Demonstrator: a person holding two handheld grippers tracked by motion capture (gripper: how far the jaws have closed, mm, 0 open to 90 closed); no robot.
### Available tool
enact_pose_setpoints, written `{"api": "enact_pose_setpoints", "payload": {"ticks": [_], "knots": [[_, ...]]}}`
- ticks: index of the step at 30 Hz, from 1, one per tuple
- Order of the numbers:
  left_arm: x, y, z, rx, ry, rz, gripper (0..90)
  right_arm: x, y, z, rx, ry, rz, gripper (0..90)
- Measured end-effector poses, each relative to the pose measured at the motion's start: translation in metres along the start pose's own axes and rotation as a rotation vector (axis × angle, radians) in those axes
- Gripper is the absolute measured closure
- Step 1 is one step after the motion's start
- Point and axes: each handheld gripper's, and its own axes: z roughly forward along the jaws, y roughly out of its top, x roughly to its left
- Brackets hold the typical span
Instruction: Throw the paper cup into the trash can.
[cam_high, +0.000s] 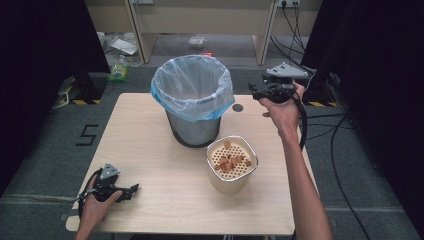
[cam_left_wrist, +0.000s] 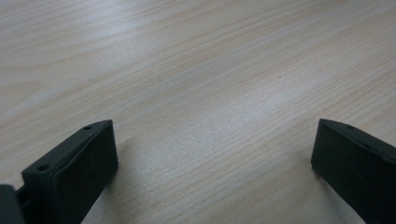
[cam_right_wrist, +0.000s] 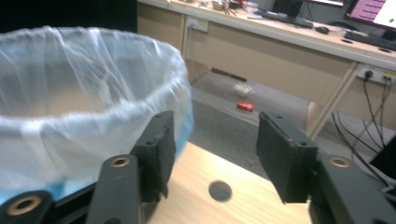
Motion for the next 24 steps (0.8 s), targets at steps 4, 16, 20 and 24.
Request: {"api": "enact_pose_setpoints", "payload": {"ticks": [4,16,20,24], "knots": [[0.0,0.0,0.0,0.0,0.0,0.0,0.0,-0.006,-0.019,-0.015,0.018,-0.021,0.002,41.5],[0.0,0.0,0.0,0.001,0.002,-0.001,0.0,-0.012,-0.09,-0.037,0.108,-0.049,-0.002,37.7],[0.0,0.0,-0.001,0.002,0.002,0.0,0.0,-0.011,-0.116,-0.041,0.124,-0.045,0.016,37.6],[-0.001,0.0,-0.001,0.002,0.003,-0.001,0.0,-0.007,-0.14,-0.046,0.141,-0.055,0.016,36.9]]}}
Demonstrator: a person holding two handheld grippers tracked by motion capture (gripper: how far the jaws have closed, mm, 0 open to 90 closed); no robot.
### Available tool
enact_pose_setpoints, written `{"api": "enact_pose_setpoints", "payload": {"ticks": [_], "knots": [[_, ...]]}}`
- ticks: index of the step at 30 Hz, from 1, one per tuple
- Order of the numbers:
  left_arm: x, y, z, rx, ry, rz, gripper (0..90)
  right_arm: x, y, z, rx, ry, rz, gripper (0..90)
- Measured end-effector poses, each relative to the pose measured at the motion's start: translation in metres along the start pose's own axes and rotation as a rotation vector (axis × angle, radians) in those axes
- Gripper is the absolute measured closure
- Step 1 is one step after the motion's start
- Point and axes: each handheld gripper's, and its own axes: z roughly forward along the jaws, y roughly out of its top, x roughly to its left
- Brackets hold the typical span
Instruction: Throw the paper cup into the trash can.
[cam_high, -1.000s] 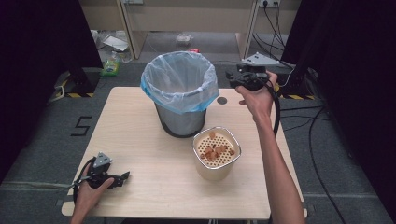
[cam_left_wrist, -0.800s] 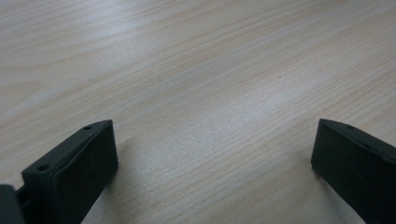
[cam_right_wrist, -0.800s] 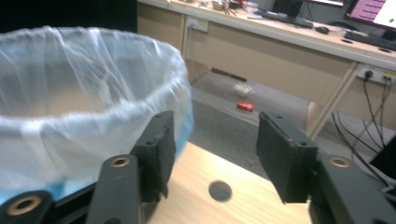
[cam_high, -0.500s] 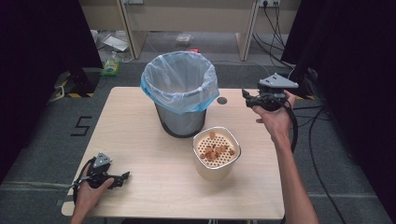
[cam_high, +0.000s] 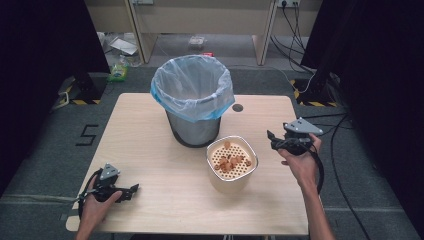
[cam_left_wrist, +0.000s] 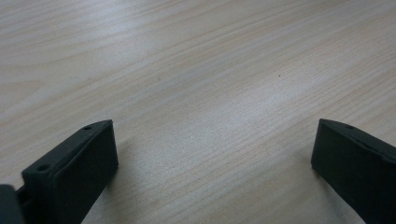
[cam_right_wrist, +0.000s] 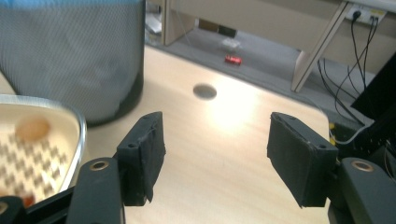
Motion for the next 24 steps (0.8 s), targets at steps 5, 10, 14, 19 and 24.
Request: {"api": "enact_pose_setpoints", "payload": {"ticks": [5,10,14,19,24], "knots": [[0.0,0.0,0.0,-0.001,0.0,0.0,0.0,0.003,-0.025,-0.002,0.015,0.001,0.021,36.5],[0.0,0.0,0.0,-0.001,0.0,0.0,0.0,0.012,-0.043,-0.003,0.033,0.005,0.012,35.8],[0.0,0.0,0.0,-0.003,-0.001,-0.003,0.0,0.016,-0.053,-0.001,0.036,0.008,0.023,35.6],[0.0,0.0,0.0,-0.002,-0.001,0.0,0.0,0.019,-0.071,0.004,0.086,0.022,0.033,35.3],[0.0,0.0,0.0,-0.002,-0.002,0.001,0.0,0.022,-0.096,0.016,0.181,0.028,0.023,35.3]]}}
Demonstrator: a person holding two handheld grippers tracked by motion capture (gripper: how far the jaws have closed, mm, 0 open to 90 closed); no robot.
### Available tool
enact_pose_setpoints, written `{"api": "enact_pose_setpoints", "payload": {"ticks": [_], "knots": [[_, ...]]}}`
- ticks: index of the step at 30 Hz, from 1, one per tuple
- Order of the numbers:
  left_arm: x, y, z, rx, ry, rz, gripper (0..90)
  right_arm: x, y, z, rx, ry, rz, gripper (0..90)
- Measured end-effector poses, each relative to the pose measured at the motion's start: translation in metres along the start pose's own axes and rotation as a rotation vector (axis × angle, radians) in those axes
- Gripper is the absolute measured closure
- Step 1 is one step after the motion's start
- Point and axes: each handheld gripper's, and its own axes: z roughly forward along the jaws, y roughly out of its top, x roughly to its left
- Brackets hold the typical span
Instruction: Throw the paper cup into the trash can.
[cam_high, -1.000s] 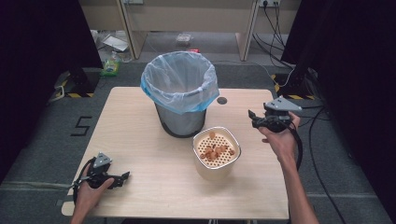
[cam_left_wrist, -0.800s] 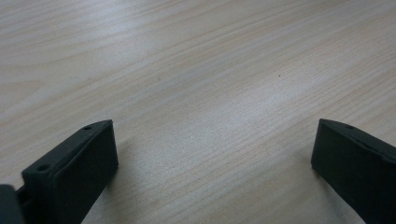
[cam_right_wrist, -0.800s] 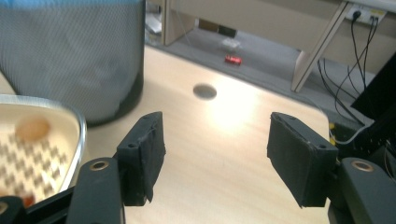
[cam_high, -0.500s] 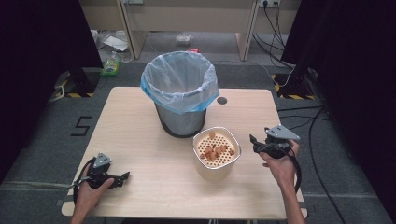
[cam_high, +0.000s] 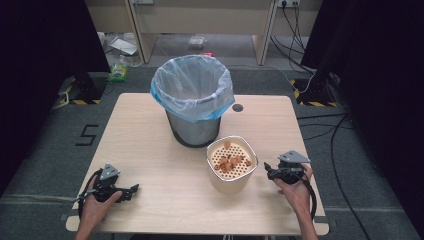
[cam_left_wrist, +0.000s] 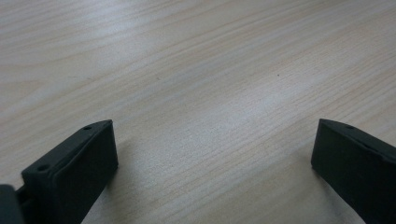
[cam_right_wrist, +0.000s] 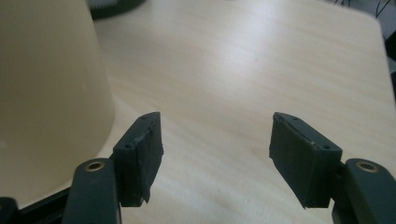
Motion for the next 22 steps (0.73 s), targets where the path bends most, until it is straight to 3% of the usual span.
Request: {"api": "enact_pose_setpoints", "payload": {"ticks": [5,9,15,16,22], "knots": [[0.0,0.0,0.0,0.0,0.0,0.0,0.0,0.002,-0.011,0.011,0.07,0.018,0.006,35.2],[0.0,0.0,0.0,0.0,-0.001,0.001,0.0,0.001,-0.016,0.016,0.102,0.032,0.028,34.0],[0.0,0.0,0.0,0.0,-0.001,0.002,0.0,0.004,-0.022,0.023,0.143,0.051,0.02,32.2],[0.0,0.0,0.0,-0.001,-0.002,0.001,0.0,0.005,-0.025,0.024,0.123,0.067,0.067,32.2],[0.0,0.0,0.0,0.0,-0.002,0.002,0.0,0.004,-0.029,0.024,0.1,0.071,0.079,28.3]]}}
